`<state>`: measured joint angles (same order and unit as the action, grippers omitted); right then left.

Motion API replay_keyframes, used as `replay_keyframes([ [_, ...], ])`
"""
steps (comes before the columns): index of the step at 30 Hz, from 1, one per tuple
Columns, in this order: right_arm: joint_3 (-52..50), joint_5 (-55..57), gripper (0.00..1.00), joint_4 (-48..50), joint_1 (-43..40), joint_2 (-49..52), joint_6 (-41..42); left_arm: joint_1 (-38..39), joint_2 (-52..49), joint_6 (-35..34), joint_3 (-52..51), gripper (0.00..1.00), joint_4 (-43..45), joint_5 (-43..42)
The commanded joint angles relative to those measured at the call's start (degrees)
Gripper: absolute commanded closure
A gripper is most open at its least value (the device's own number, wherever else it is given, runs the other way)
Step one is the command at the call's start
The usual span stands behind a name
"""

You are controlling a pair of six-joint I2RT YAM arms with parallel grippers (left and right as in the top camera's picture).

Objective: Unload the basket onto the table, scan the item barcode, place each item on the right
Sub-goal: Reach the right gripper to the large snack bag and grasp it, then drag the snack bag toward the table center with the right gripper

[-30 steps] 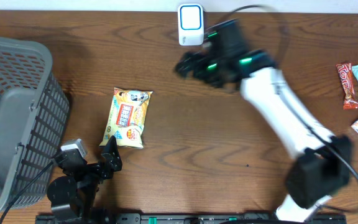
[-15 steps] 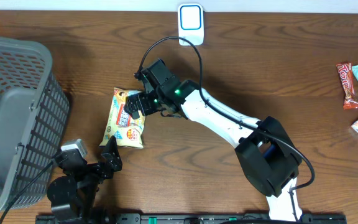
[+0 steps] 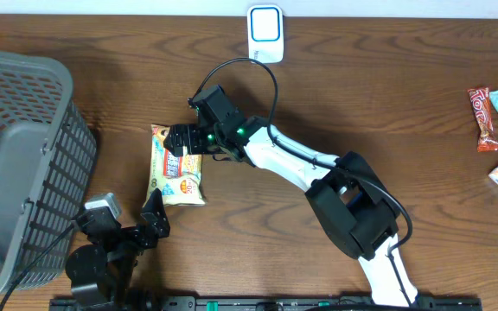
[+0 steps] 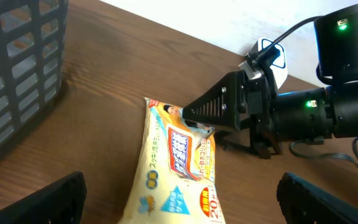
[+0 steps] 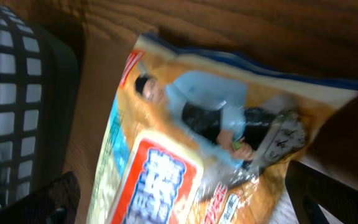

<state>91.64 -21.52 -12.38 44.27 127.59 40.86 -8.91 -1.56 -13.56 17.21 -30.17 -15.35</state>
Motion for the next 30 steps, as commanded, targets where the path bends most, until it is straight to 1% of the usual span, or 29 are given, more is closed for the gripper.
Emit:
replay_keyframes([
  [1, 0.1, -2.9, 0.01, 1.5, -0.2, 2.9, 2.5, -0.1, 0.2, -0.3, -0.1, 0.02, 0.2, -0.7],
  [5, 0.1, -3.8, 0.01, 1.4, -0.1, 5.0, 4.4, -0.1, 0.2, -0.3, -0.1, 0.02, 0.2, -0.7],
  [7, 0.1, -4.5, 0.01, -1.6, -0.1, 6.0, 4.2, -0.1, 0.2, -0.3, -0.1, 0.02, 0.2, -0.7],
  [8, 0.1, -4.5, 0.01, -2.0, -0.1, 6.1, 3.7, -0.1, 0.2, -0.3, -0.1, 0.02, 0.2, -0.7],
  [10, 0.1, -4.9, 0.05, -2.8, -0.2, 6.2, 0.9, -0.1, 0.2, -0.3, -0.1, 0.02, 0.2, -0.7],
  [12, 0.1, -8.0, 0.23, -3.8, -0.2, 6.2, -3.0, -0.1, 0.2, -0.3, -0.1, 0.02, 0.2, -0.7],
  [13, 0.1, -9.2, 0.35, -4.6, -0.2, 6.2, -4.5, -0.1, 0.2, -0.3, -0.1, 0.02, 0.2, -0.7],
  [14, 0.1, -9.5, 0.5, -5.9, -0.2, 6.3, -6.3, -0.1, 0.2, -0.3, -0.1, 0.02, 0.2, -0.7],
  [15, 0.1, -9.2, 0.62, -6.8, -0.2, 6.3, -7.2, -0.1, 0.2, -0.3, -0.1, 0.02, 0.2, -0.7],
  [16, 0.1, -8.3, 0.83, -8.0, -0.4, 6.3, -8.6, -0.1, 0.2, -0.3, -0.1, 0.02, 0.2, -0.7],
  [17, 0.1, -7.8, 0.94, -8.6, -0.5, 6.3, -9.3, -0.1, 0.2, -0.3, -0.1, 0.02, 0.2, -0.7],
  [18, 0.1, -7.1, 0.99, -10.0, -1.1, 6.2, -10.5, -0.1, 0.2, -0.3, -0.1, 0.02, 0.2, -0.7],
  [19, 0.1, -7.1, 0.99, -10.9, -1.8, 6.2, -11.0, -0.1, 0.2, -0.3, -0.1, 0.02, 0.2, -0.7],
  [22, 0.2, -7.0, 0.99, -18.5, -6.9, 4.3, -13.4, -0.1, 0.2, -0.3, -0.1, 0.02, 0.2, -0.7],
  [24, 0.2, -3.9, 0.99, -24.3, -11.1, 1.8, -16.0, -0.1, 0.2, -0.3, -0.1, 0.02, 0.2, -0.7],
  [27, 0.2, 2.3, 0.99, -32.3, -17.6, -3.3, -21.9, -0.1, 0.2, -0.3, -0.1, 0.02, 0.2, -0.7],
  [30, 0.2, 3.3, 0.99, -35.5, -21.7, -7.8, -29.6, -0.1, 0.2, -0.3, -0.1, 0.02, 0.2, -0.7],
])
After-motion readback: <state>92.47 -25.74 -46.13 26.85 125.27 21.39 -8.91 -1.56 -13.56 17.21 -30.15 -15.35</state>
